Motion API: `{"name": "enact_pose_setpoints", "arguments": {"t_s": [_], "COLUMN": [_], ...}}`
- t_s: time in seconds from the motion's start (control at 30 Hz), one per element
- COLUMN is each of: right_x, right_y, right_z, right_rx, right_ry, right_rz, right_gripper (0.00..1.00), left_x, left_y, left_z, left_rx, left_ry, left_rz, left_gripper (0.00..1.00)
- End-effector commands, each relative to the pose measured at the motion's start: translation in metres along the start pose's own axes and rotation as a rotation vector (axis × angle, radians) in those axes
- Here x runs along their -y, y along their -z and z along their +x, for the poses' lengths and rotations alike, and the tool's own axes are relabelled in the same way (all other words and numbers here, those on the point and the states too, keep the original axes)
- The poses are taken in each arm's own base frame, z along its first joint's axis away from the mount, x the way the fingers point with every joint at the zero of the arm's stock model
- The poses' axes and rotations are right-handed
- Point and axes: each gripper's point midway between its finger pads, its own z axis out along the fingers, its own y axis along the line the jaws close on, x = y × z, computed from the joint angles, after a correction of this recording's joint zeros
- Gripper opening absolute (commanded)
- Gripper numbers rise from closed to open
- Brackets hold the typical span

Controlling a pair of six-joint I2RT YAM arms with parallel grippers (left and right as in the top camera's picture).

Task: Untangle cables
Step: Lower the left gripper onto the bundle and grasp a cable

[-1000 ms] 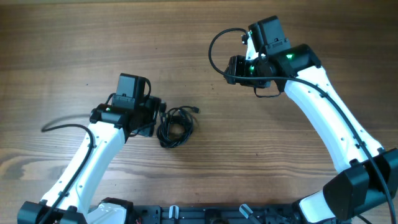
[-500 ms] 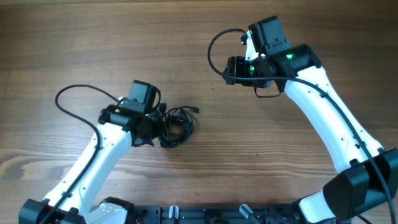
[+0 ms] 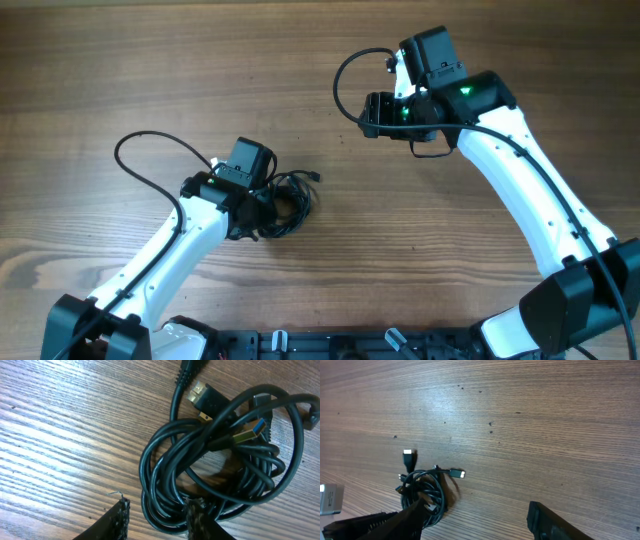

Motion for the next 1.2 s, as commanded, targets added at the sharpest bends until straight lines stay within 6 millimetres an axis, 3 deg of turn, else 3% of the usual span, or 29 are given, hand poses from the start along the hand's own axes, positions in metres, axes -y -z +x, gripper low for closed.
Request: {"name": "enact_pose_setpoints", "arguments": {"t_s": [0.0,0.3,0.5,0.8,0.83,0.9,0.93,1.03,1.17], "right_x": [-0.002,-0.002,-0.002,-0.002,-0.002,-0.002,-0.002,-0.002,-0.003], "right_y": [0.009,0.009,0.009,0.009,0.009,0.009,0.009,0.009,0.009], "right_z": [-0.007,-0.007,-0.006,-0.006,-0.006,-0.006,-0.006,-0.007,-0.006], "right_rx": [0.034,0.032,0.031,0.031,0.031,0.031,0.031,0.034,0.031], "right_ry": [0.021,0.033,0.036,0.039,0.039,0.039,0.039,0.040,0.041], "right_rz": [0.007,0.009,0.009,0.009,0.009,0.009,0.009,0.007,0.002], "right_gripper": [0.68,0.68,0.68,0.68,0.68,0.68,0.68,0.68,0.68], "left_x": [-0.005,-0.004,-0.007,-0.017,-0.017,-0.016,-0.014,0.011,0.076], "left_y": [-0.008,-0.039,-0.048,-0.071,-0.071,-0.071,-0.071,-0.063,-0.014], "left_z": [0.000,-0.002,-0.006,0.006,0.006,0.006,0.008,0.010,-0.004], "left_rx": [0.001,-0.032,-0.021,-0.090,-0.091,-0.092,-0.103,-0.146,-0.195], "left_ry": [0.015,0.014,0.015,0.009,0.009,0.009,0.011,0.020,0.007], "left_rz": [-0.038,-0.081,-0.109,-0.173,-0.174,-0.172,-0.159,-0.042,0.256], "left_gripper": [0.39,0.22,0.22,0.24,0.22,0.04,0.04,0.04,0.04]}}
